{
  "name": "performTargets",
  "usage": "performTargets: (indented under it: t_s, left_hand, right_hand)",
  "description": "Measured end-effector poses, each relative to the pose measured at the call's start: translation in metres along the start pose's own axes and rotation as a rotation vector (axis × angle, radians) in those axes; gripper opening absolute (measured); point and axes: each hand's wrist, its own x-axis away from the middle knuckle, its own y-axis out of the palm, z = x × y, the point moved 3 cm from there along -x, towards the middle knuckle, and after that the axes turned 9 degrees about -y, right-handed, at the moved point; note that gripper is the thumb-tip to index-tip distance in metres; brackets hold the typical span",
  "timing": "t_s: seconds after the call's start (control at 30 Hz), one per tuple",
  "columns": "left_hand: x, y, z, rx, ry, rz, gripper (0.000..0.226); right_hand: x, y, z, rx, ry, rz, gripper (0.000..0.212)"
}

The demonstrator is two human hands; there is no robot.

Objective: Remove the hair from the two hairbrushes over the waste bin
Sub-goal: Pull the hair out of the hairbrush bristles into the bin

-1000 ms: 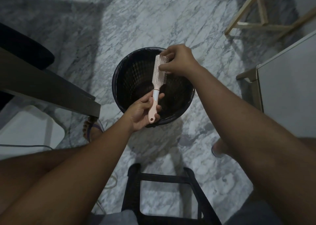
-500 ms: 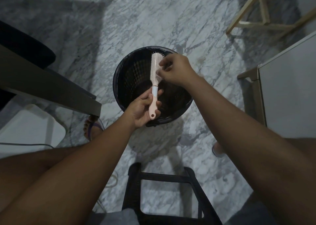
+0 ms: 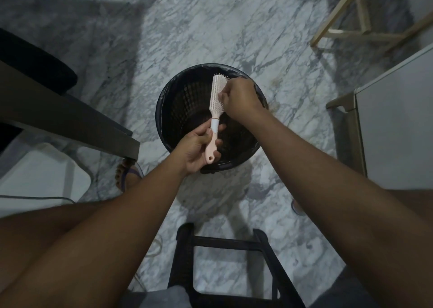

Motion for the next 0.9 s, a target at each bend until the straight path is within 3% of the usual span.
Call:
performTargets:
  t_s: [0.07,0.2,0.27,0.43,0.8,0.9]
  left_hand:
    - [0.0,0.001,-0.001,0.041,0.0,-0.007,0.042]
    - [0.0,-0.007,-0.001,0.064,0.025,0.018,0.04]
    - [0.0,-0.009,-0.002,0.055,0.024,0.023,0.04]
    - [-0.002,-0.001,-0.003,0.061,0.024,-0.002,0.042]
    - [-0.001,0.004,-0.001,-0.043,0.019,0.023,0.044]
    - [-0.002,0.007,-0.005,0.005,-0.003,-0.005,0.042]
  right_hand:
    - [0.0,-0.002,0.001,-0.082,0.032,0.034,0.026]
    - [0.0,-0.007,0.009,-0.479,0.2,0.122,0.025]
    - [-0.001,-0.008,0.009,-0.41,0.16,0.076,0.025]
    - [0.003,-0.003,-0.004,-0.023,-0.144,-0.094,0.019]
    - [-0.002,-0.001,-0.008,0.24,-0.139,-0.114,0.025]
    - [0.001,0.003,-0.011,0.331,-0.147,-0.124,0.017]
